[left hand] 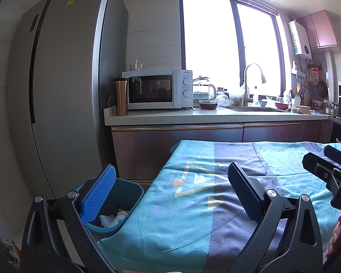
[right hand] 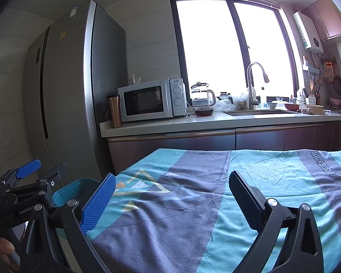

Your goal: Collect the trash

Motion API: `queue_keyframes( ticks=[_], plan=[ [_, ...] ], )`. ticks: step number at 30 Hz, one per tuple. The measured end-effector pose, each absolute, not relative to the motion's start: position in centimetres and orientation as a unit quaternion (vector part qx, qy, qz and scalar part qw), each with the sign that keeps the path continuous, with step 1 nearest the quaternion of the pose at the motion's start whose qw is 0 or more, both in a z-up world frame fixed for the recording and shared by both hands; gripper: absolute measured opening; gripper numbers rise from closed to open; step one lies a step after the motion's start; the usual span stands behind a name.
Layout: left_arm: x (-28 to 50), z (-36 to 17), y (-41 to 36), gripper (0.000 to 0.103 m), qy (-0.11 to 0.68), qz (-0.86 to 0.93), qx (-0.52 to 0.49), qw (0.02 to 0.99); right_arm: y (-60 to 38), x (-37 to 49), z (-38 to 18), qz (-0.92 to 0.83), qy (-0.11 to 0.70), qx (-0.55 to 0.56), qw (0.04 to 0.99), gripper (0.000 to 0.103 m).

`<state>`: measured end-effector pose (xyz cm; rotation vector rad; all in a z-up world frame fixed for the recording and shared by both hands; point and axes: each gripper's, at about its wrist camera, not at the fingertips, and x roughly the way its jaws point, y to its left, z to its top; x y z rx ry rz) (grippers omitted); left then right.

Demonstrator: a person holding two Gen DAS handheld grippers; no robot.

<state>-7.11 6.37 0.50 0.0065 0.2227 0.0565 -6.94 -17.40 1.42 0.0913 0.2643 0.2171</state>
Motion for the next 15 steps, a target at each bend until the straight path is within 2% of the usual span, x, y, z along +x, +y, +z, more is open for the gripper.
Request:
queue_keyframes(
  ticks=[15],
  plan=[
    [-6.87,0.27,6.31,0.097,0.117,0.025,-0.001,0.993,-17.39,-6.90,1.42,0.107,0.132,0.047,0.984,0.097]
  ],
)
